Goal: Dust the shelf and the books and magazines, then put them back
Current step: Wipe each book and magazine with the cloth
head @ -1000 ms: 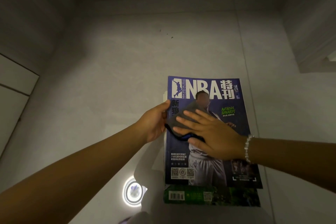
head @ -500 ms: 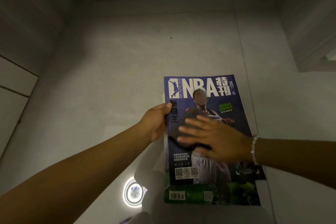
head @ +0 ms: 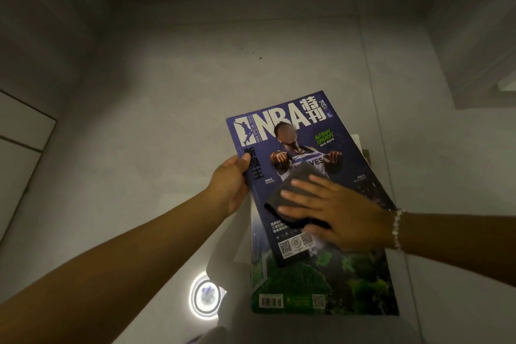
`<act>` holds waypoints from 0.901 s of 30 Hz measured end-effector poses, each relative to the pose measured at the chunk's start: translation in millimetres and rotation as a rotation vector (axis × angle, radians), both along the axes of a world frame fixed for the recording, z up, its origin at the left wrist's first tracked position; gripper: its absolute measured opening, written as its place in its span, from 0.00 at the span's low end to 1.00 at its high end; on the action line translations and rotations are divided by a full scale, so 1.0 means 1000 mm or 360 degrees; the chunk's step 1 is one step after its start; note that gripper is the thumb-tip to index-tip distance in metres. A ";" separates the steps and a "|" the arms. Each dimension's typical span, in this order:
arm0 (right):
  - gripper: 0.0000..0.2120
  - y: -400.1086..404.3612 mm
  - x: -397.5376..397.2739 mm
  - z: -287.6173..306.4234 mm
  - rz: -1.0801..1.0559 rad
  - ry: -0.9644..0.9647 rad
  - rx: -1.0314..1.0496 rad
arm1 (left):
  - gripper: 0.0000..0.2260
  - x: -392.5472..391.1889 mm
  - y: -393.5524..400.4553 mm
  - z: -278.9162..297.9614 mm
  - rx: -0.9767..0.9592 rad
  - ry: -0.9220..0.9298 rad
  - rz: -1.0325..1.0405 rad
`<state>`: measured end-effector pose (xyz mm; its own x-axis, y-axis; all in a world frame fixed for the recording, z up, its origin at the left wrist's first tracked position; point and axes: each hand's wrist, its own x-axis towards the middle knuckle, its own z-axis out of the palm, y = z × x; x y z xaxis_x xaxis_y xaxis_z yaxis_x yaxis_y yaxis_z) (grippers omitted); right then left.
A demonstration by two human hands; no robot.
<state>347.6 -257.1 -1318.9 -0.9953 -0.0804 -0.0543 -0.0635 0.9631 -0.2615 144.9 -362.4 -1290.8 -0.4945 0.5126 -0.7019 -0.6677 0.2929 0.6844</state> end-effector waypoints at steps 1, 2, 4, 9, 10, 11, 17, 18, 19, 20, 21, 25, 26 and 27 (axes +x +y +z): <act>0.22 0.015 -0.001 -0.001 -0.0087 -0.0007 -0.0014 | 0.14 0.001 0.000 0.000 -0.0007 -0.0003 0.0010; 0.23 0.032 -0.002 -0.002 -0.0240 0.0019 -0.0028 | 0.13 0.001 0.000 0.000 -0.0010 -0.0007 0.0025; 0.25 0.058 -0.001 -0.001 -0.0569 0.0043 -0.0006 | 0.12 0.001 0.001 0.001 -0.0019 -0.0012 0.0048; 0.26 0.029 0.001 -0.003 -0.0852 0.0069 0.0071 | 0.10 0.002 -0.001 0.001 0.0002 -0.0004 -0.0004; 0.25 0.014 0.003 -0.002 -0.0763 0.0064 0.0050 | 0.10 0.002 -0.001 0.001 0.0022 0.0002 -0.0032; 0.24 -0.002 0.007 -0.003 -0.0631 0.0058 0.0034 | 0.11 0.002 -0.002 0.002 0.0038 0.0012 -0.0050; 0.23 -0.033 0.024 -0.004 -0.0131 0.0017 0.0033 | 0.12 0.005 0.001 0.002 -0.0004 0.0100 -0.0019; 0.23 -0.022 0.025 -0.005 -0.0149 0.0007 0.0045 | 0.12 0.005 0.000 0.002 -0.0008 0.0103 -0.0024; 0.23 -0.008 0.026 -0.005 -0.0213 0.0002 0.0057 | 0.13 0.005 0.000 0.002 -0.0014 0.0106 -0.0034; 0.23 0.007 0.029 -0.005 -0.0307 0.0009 0.0073 | 0.13 0.004 0.000 0.002 -0.0020 0.0109 -0.0042; 0.23 0.022 0.031 -0.005 -0.0407 0.0016 0.0087 | 0.13 0.004 0.000 0.002 -0.0024 0.0112 -0.0045; 0.25 0.049 0.030 -0.004 -0.0808 0.0015 0.0085 | 0.14 0.004 0.001 0.000 -0.0048 0.0118 -0.0025; 0.25 0.043 0.027 -0.004 -0.0890 0.0041 0.0094 | 0.13 0.004 0.001 -0.001 -0.0054 0.0117 -0.0017; 0.25 0.035 0.024 -0.004 -0.0926 0.0067 0.0103 | 0.13 0.004 0.001 0.000 -0.0057 0.0119 -0.0011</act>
